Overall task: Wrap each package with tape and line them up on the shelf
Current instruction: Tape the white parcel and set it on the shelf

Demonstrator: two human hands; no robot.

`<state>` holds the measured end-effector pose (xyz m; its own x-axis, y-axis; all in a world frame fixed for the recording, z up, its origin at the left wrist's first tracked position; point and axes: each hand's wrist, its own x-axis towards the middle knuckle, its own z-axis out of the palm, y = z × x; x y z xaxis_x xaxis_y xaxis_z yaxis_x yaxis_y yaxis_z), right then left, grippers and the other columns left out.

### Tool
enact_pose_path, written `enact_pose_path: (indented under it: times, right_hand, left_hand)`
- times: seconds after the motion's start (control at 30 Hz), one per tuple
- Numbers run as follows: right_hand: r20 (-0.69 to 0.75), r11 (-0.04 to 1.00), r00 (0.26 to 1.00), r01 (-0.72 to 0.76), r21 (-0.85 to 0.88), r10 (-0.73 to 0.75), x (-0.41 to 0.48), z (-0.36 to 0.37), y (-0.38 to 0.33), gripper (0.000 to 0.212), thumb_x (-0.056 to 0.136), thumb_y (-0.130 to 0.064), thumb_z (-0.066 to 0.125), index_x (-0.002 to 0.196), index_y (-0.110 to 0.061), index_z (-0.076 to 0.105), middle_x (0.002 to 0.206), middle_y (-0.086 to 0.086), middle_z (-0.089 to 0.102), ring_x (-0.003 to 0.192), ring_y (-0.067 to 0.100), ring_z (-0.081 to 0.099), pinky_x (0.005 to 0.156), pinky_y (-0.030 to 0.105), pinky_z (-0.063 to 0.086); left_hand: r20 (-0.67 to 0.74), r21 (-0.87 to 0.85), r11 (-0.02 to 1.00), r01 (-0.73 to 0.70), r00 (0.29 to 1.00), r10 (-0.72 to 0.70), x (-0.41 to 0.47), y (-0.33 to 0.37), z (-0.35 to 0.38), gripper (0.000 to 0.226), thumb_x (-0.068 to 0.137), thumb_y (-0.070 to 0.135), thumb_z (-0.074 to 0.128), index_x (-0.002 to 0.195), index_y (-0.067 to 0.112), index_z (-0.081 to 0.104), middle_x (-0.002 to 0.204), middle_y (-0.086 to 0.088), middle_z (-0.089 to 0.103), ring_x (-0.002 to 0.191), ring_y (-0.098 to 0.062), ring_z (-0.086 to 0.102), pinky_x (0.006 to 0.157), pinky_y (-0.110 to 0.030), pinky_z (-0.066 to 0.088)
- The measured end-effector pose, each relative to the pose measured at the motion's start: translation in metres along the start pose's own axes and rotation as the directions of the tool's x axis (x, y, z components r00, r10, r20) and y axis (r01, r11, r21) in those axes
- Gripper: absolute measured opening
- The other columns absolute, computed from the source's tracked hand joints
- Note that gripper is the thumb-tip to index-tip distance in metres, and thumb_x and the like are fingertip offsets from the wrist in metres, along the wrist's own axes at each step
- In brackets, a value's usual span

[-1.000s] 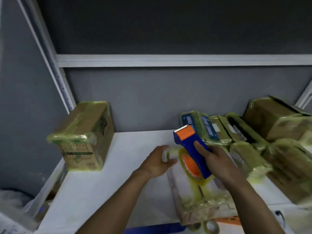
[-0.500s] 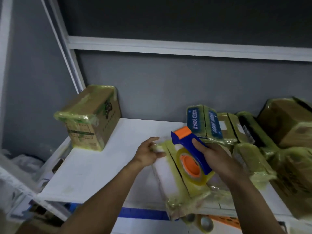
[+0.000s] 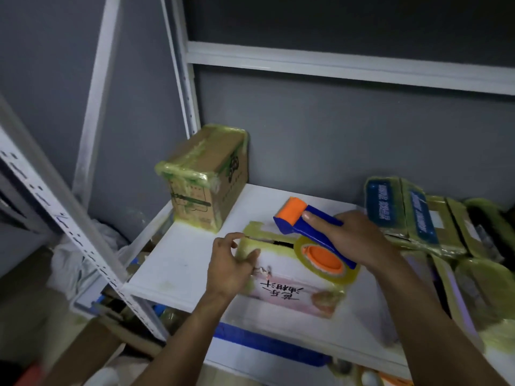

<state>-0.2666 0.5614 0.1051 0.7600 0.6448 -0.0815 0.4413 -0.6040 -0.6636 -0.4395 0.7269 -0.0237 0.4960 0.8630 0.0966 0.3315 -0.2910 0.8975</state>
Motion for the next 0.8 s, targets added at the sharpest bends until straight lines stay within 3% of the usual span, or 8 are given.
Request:
enact_pose_path:
  times: [0.1, 0.17, 0.27, 0.33, 0.43, 0.57, 0.67, 0.8]
  right_hand:
    - [-0.018, 0.993, 0.999, 0.029, -0.118, -0.031, 0.013, 0.009, -0.013, 0.08, 0.077, -0.088, 0.054, 0.072, -0.008, 0.066, 0.063, 0.006, 0.068, 0.055, 0.016, 0.066, 0.053, 0.025, 0.042]
    - [-0.027, 0.989, 0.999, 0.043, -0.138, -0.047, 0.022, 0.013, -0.017, 0.079, 0.078, -0.087, 0.053, 0.072, -0.009, 0.066, 0.063, 0.004, 0.067, 0.056, 0.014, 0.065, 0.053, 0.026, 0.043]
    - [-0.02, 0.982, 0.998, 0.06, -0.18, -0.064, 0.034, 0.017, -0.025, 0.08, 0.076, -0.09, 0.051, 0.063, -0.011, 0.059, 0.054, 0.002, 0.06, 0.04, 0.005, 0.055, 0.052, 0.025, 0.039]
    - [0.008, 0.979, 0.998, 0.063, -0.194, -0.062, 0.042, 0.021, -0.03, 0.078, 0.076, -0.089, 0.052, 0.063, -0.013, 0.057, 0.054, 0.005, 0.059, 0.036, 0.004, 0.051, 0.051, 0.024, 0.038]
    - [0.07, 0.987, 0.996, 0.068, -0.144, -0.059, 0.053, 0.026, -0.034, 0.074, 0.075, -0.087, 0.059, 0.064, -0.014, 0.056, 0.054, 0.008, 0.059, 0.04, 0.008, 0.054, 0.052, 0.025, 0.038]
    - [0.167, 0.976, 0.984, 0.095, -0.194, -0.063, 0.06, 0.032, -0.031, 0.078, 0.068, -0.093, 0.057, 0.057, -0.017, 0.044, 0.049, 0.0, 0.049, 0.043, 0.015, 0.048, 0.058, 0.03, 0.036]
    - [0.197, 0.955, 0.98, 0.096, -0.281, -0.04, 0.063, 0.032, -0.032, 0.082, 0.063, -0.1, 0.052, 0.055, -0.02, 0.039, 0.047, -0.003, 0.048, 0.042, 0.013, 0.047, 0.056, 0.03, 0.036]
    - [0.314, 0.964, 0.947, 0.144, -0.222, -0.069, 0.067, 0.032, -0.036, 0.088, 0.054, -0.103, 0.052, 0.066, -0.016, 0.054, 0.057, 0.002, 0.058, 0.051, 0.016, 0.054, 0.059, 0.03, 0.038]
  left_hand:
    - [0.039, 0.061, 0.986, -0.153, 0.988, 0.151, 0.004, -0.009, -0.007, 0.068, 0.079, 0.046, 0.084, 0.137, 0.035, 0.05, 0.14, 0.011, 0.04, 0.128, -0.009, 0.035, 0.103, -0.026, 0.036]
    - [0.185, 0.052, 0.972, -0.229, 0.959, 0.216, 0.011, -0.015, -0.012, 0.072, 0.08, 0.057, 0.079, 0.143, 0.044, 0.047, 0.153, 0.026, 0.032, 0.139, 0.002, 0.028, 0.111, -0.023, 0.031]
    - [0.365, 0.009, 0.964, -0.267, 0.898, 0.245, 0.019, -0.025, -0.013, 0.081, 0.075, 0.074, 0.074, 0.146, 0.043, 0.049, 0.148, 0.048, 0.021, 0.141, 0.019, 0.021, 0.117, -0.016, 0.027]
    - [0.374, 0.023, 0.966, -0.256, 0.899, 0.229, 0.022, -0.027, -0.011, 0.094, 0.069, 0.082, 0.071, 0.149, 0.04, 0.047, 0.15, 0.046, 0.02, 0.142, 0.019, 0.017, 0.118, -0.016, 0.024]
    - [0.4, 0.155, 0.951, -0.268, 0.897, 0.187, 0.015, -0.023, -0.002, 0.106, 0.066, 0.093, 0.06, 0.155, 0.047, 0.028, 0.156, 0.041, 0.013, 0.145, 0.013, 0.008, 0.115, -0.016, 0.016]
    - [0.381, -0.153, 0.978, -0.139, 0.905, 0.188, -0.003, -0.021, 0.006, 0.094, 0.069, 0.075, 0.079, 0.147, 0.057, 0.029, 0.144, 0.046, 0.037, 0.132, 0.019, 0.037, 0.095, 0.003, 0.033]
    - [0.364, -0.329, 0.944, -0.042, 0.916, 0.167, 0.001, -0.025, -0.002, 0.072, 0.075, 0.059, 0.084, 0.138, 0.048, 0.05, 0.136, 0.034, 0.055, 0.125, 0.008, 0.053, 0.095, -0.012, 0.05]
    - [0.222, -0.456, 0.889, 0.024, 0.971, 0.088, 0.014, -0.019, -0.014, 0.021, 0.098, 0.036, 0.064, 0.113, 0.026, 0.074, 0.128, 0.018, 0.068, 0.12, -0.002, 0.06, 0.096, -0.031, 0.052]
